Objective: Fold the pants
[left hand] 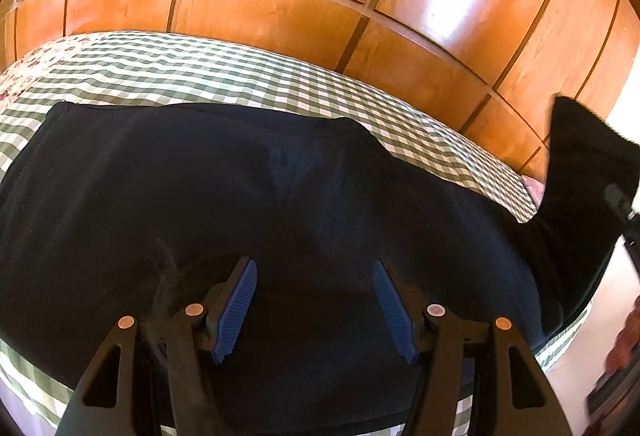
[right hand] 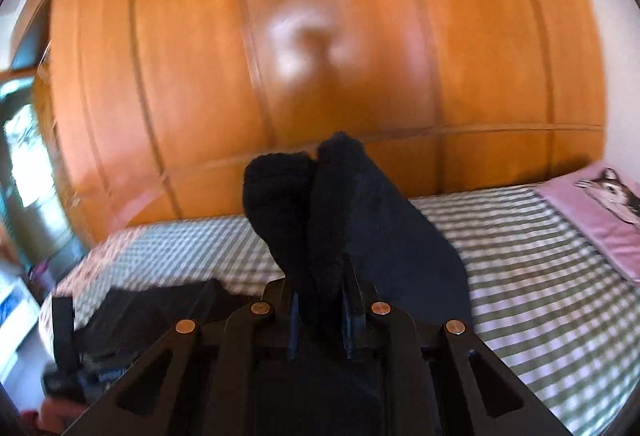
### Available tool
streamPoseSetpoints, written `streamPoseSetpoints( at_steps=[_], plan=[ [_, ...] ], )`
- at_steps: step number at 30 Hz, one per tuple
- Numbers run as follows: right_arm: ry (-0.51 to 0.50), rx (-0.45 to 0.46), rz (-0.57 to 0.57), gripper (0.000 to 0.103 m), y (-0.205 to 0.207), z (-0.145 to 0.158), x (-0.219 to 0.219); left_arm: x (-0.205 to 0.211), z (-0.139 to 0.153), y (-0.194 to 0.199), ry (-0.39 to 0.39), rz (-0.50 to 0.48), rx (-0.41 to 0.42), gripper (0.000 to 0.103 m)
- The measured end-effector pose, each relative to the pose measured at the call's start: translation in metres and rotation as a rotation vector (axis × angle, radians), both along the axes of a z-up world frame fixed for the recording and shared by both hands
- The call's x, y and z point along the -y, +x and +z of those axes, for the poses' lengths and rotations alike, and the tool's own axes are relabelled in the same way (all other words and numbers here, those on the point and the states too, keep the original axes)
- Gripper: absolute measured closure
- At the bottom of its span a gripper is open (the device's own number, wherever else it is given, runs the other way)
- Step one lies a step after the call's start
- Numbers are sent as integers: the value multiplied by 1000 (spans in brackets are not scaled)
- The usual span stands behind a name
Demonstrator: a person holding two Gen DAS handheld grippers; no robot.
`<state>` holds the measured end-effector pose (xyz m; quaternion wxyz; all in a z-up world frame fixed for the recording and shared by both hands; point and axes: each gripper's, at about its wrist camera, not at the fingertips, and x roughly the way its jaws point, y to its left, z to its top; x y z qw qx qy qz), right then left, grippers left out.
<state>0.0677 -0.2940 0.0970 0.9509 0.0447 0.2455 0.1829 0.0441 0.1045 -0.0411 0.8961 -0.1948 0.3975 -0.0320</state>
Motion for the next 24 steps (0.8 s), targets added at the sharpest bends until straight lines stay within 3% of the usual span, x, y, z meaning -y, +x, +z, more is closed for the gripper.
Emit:
streamPoseSetpoints(
  at_steps=[7, 16, 19, 21, 22, 24],
  plan=[
    [-92, -106, 131, 86, 2, -52, -51, -1, 2, 0, -39, 7, 2, 41],
    [-144, -222, 272, 82, -3, -103, -75, 3, 4, 2, -72, -17, 20, 41],
    [-140, -226, 317, 73, -9, -111, -75, 7, 4, 2, -94, -40, 19, 41],
    [-102, -243, 365, 47, -11, -107, -72, 8, 5, 2, -108, -55, 24, 41],
    [-60, -266, 397, 41, -13, -103, -67, 9, 5, 1, -123, -61, 31, 41],
    [-18, -256, 409, 40, -21, -96, -58, 9, 6, -1, -154, -75, 37, 41]
  ],
)
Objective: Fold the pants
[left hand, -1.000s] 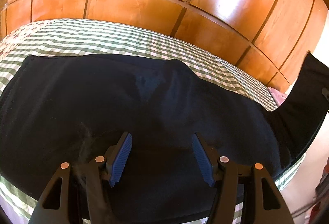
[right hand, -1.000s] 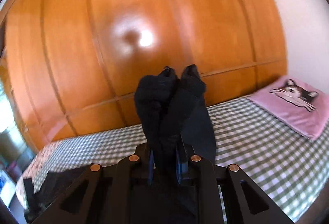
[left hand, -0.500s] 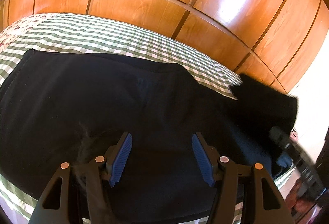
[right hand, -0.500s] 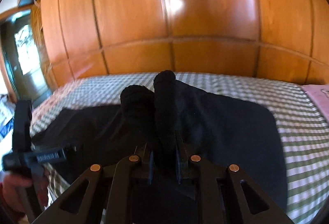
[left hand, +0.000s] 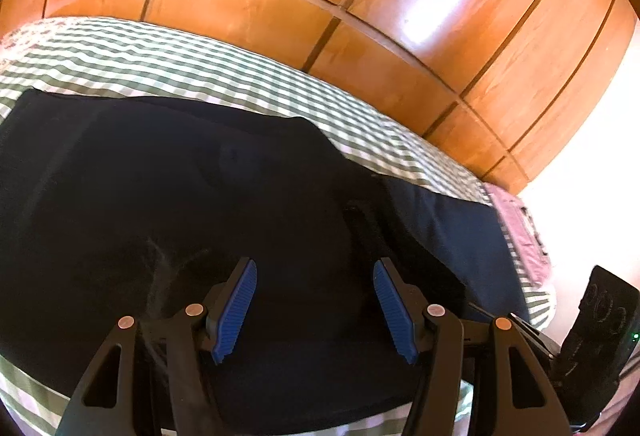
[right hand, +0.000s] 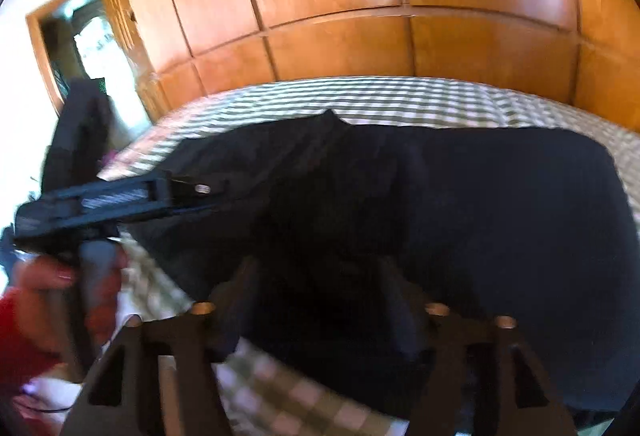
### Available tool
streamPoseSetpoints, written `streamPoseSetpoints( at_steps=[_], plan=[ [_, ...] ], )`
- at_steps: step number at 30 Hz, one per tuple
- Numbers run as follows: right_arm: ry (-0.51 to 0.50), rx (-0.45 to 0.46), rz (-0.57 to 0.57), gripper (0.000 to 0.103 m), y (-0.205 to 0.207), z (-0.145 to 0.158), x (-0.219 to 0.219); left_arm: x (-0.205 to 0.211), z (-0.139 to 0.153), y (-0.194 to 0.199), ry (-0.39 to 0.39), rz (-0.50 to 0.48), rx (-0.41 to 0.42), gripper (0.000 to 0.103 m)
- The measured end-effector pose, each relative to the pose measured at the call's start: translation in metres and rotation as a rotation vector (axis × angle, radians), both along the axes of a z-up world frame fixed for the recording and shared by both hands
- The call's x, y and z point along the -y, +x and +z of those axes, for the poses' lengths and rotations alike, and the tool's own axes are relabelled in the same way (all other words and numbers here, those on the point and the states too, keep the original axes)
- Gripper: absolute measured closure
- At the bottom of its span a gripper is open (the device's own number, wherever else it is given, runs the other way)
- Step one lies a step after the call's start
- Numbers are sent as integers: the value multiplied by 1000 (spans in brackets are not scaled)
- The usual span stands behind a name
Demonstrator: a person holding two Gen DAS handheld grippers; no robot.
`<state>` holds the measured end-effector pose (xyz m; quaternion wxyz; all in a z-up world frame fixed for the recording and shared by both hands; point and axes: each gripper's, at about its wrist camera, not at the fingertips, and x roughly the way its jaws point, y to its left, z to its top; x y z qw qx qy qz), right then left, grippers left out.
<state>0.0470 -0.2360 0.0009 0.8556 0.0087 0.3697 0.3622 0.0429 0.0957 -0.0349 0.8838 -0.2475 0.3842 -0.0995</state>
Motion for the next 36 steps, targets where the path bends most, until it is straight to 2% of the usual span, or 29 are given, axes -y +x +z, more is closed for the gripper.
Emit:
streamPoseSetpoints(
  at_steps=[2, 3, 7, 10, 12, 14, 15, 16, 19, 21, 22, 24, 28, 30, 34, 36],
  plan=[
    [52, 44, -5, 40, -11, 15, 16, 1, 2, 0, -47, -21, 10, 40],
    [64, 68, -17, 40, -14, 22, 24, 2, 3, 0, -78, -32, 19, 36],
    [54, 140, -141, 45, -14, 43, 64, 13, 9, 5, -190, -74, 32, 30],
    [52, 116, -269, 58, 8, 45, 97, 22, 11, 13, -218, -76, 29, 25],
    [26, 66, -367, 69, 28, 38, 117, 32, 8, 22, -219, -75, -8, 24],
    [37, 15, -411, 73, 41, 31, 129, 42, -2, 32, -206, -78, -84, 27],
    [48, -9, -427, 73, 47, 27, 134, 46, -7, 36, -195, -81, -118, 34],
    [53, -19, -431, 73, 50, 26, 138, 49, -10, 38, -177, -78, -134, 49],
    [56, -35, -429, 73, 63, 19, 138, 57, -9, 40, -140, -107, -112, 73],
    [50, -46, -443, 73, 71, 14, 139, 64, -2, 38, -80, -124, -93, 82],
    [43, -49, -451, 73, 74, 14, 139, 68, 3, 37, -37, -133, -71, 84],
    [23, -55, -470, 73, 80, 12, 139, 70, 10, 33, -2, -144, -37, 86],
    [32, -57, -477, 73, 83, 15, 142, 54, 28, 28, -40, -102, 20, 87],
    [33, -48, -466, 73, 80, 15, 140, 49, 32, 26, -28, -86, 36, 87],
    [-67, -52, -446, 74, 80, -2, 129, 59, 4, 33, 35, -96, -58, 87],
    [-135, -27, -436, 74, 81, -11, 122, 62, -8, 29, 55, -89, -44, 86]
  ],
)
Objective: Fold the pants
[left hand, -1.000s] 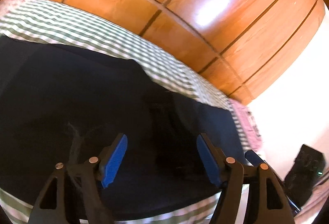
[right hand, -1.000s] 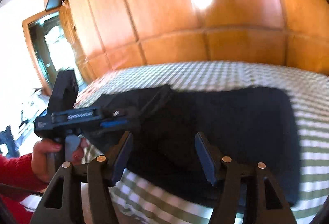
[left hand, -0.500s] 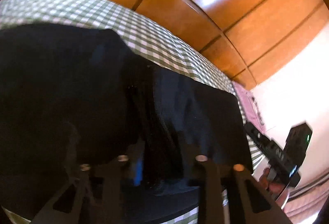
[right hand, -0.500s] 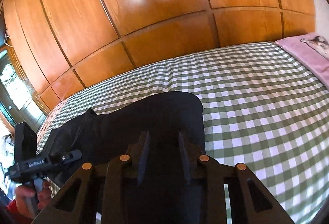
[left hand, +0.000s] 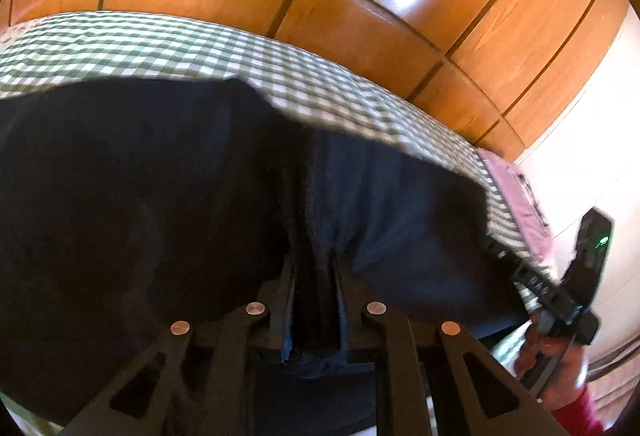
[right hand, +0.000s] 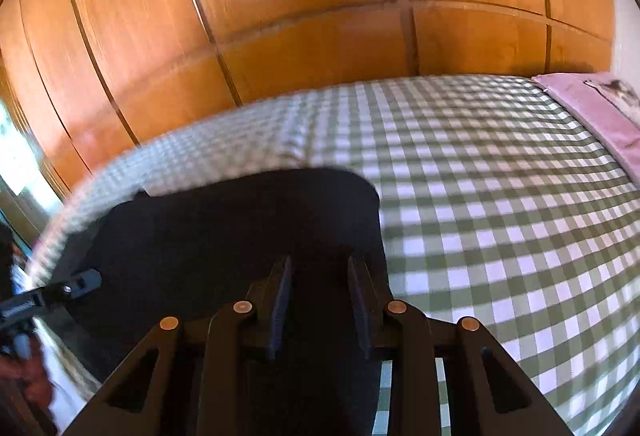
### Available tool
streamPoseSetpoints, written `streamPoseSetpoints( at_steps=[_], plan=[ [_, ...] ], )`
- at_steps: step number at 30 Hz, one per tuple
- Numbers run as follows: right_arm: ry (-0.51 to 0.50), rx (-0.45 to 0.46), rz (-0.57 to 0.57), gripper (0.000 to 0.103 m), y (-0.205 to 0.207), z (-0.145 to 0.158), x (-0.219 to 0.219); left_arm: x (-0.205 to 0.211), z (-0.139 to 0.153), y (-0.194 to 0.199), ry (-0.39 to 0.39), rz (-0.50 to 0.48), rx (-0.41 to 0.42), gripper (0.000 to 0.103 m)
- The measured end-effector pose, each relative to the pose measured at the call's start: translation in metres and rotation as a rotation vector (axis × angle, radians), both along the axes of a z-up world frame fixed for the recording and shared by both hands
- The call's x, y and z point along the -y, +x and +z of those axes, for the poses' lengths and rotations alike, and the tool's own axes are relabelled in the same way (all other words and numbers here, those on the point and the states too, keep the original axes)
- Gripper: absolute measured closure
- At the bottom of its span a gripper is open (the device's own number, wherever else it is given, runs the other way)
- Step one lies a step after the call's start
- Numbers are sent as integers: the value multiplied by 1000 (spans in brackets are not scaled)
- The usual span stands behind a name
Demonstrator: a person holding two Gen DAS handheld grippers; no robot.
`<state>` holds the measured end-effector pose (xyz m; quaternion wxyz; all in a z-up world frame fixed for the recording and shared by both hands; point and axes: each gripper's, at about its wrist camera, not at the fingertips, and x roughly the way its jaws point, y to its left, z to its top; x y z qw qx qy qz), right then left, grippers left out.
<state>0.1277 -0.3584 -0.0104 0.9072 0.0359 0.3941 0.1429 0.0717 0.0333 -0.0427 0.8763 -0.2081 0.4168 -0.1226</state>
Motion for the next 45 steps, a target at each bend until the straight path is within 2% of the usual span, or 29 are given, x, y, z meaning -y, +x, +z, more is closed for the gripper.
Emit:
streamPoseSetpoints(
  at_steps=[3, 7, 11, 16, 21, 24, 26, 29, 34, 37, 39, 41, 42, 43, 45],
  plan=[
    [-43, 35, 14, 74, -3, -1, -5, 3, 0, -8, 21, 2, 33, 86],
    [-19, 21, 11, 74, -2, 4, 0, 4, 3, -11, 52, -10, 40, 85],
    [34, 3, -12, 74, -12, 14, 9, -5, 0, -10, 12, 8, 32, 81],
    [-32, 13, -4, 73, -31, 18, 10, -10, -5, -12, -37, 34, 24, 78],
    [-64, 16, -3, 73, -37, 13, 10, -8, -3, -15, -31, 35, 27, 79],
    [-30, 17, -17, 73, -36, 22, 13, -9, -3, -14, -30, 27, 25, 80],
    [-2, 53, -10, 73, -32, 30, 12, -8, -3, -13, -24, 24, 28, 80],
    [-53, 66, 18, 73, -15, 36, 0, -6, -2, -12, -9, 21, 32, 83],
    [-70, -25, -26, 73, 22, 17, -5, 4, 5, -20, 51, 6, 52, 85],
    [-78, -11, -43, 73, 24, 6, -4, 6, 3, -24, 55, 4, 59, 85],
    [-80, 31, -46, 73, 18, 1, -4, 8, 1, -23, 73, 2, 68, 85],
    [-87, 57, -56, 71, 13, -1, -5, 6, 1, -21, 71, 3, 68, 82],
    [-90, 57, -67, 64, 11, -1, -5, 3, 2, -21, 54, 11, 63, 79],
    [-90, 47, -96, 61, 9, 2, -4, 1, 1, -21, 40, 24, 55, 71],
    [-30, 42, -120, 58, 3, 9, -2, -13, -1, -23, -39, 57, 30, 67]
  ],
)
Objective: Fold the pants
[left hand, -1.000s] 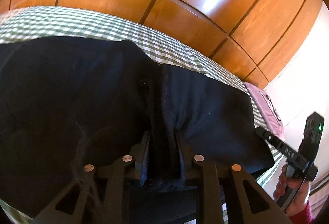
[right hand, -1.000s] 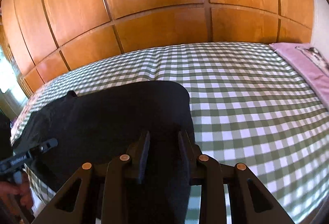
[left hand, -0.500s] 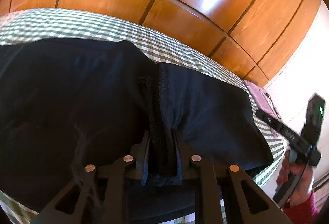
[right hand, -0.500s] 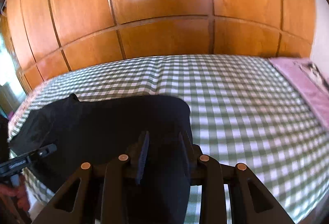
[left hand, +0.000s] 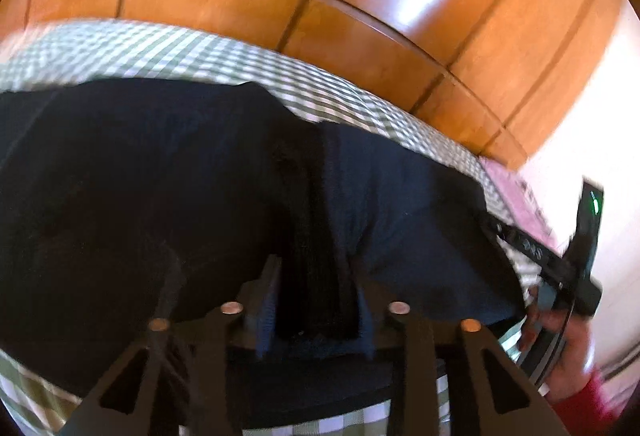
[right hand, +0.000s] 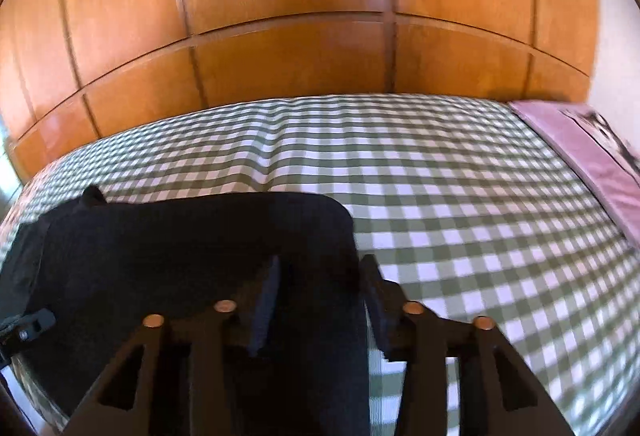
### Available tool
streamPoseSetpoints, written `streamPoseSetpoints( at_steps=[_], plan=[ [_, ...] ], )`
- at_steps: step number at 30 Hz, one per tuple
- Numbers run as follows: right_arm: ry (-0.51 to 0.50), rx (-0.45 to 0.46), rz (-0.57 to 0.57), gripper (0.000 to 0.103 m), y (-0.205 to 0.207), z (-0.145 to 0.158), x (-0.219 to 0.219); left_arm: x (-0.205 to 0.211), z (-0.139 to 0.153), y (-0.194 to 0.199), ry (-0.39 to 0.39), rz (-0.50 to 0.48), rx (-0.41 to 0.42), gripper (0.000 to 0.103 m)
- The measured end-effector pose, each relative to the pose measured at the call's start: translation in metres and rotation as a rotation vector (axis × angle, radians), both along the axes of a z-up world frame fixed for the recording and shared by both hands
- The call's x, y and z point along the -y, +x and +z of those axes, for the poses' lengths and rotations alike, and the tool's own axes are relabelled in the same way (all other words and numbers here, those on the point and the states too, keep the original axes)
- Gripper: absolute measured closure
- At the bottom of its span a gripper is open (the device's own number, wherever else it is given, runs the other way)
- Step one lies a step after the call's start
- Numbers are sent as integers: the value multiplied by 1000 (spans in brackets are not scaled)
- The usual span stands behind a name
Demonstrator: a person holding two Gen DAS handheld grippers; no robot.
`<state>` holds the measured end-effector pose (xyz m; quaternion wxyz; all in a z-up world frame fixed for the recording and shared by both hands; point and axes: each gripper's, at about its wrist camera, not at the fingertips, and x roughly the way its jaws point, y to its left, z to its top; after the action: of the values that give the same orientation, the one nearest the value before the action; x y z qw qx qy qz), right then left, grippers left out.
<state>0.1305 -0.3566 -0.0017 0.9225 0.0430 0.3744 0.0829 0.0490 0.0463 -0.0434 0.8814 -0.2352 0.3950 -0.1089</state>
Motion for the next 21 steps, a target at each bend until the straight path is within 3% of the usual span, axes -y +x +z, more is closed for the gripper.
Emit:
streamPoseSetpoints(
  at_steps=[3, 6, 9, 17, 21],
  plan=[
    [55, 47, 41, 56, -16, 11, -10, -24, 3, -9, -91, 49, -7, 62],
    [59, 48, 122, 57, -24, 12, -37, -38, 13, -21, -29, 117, 17, 60],
    [62, 27, 221, 63, -30, 7, -66, -59, 21, -34, 28, 193, 35, 60],
    [56, -3, 411, 66, -48, -6, -133, -129, 16, -64, 38, 403, -54, 60],
    [12, -24, 461, 65, -53, -13, -157, -164, 13, -88, -25, 557, -85, 60]
  ],
)
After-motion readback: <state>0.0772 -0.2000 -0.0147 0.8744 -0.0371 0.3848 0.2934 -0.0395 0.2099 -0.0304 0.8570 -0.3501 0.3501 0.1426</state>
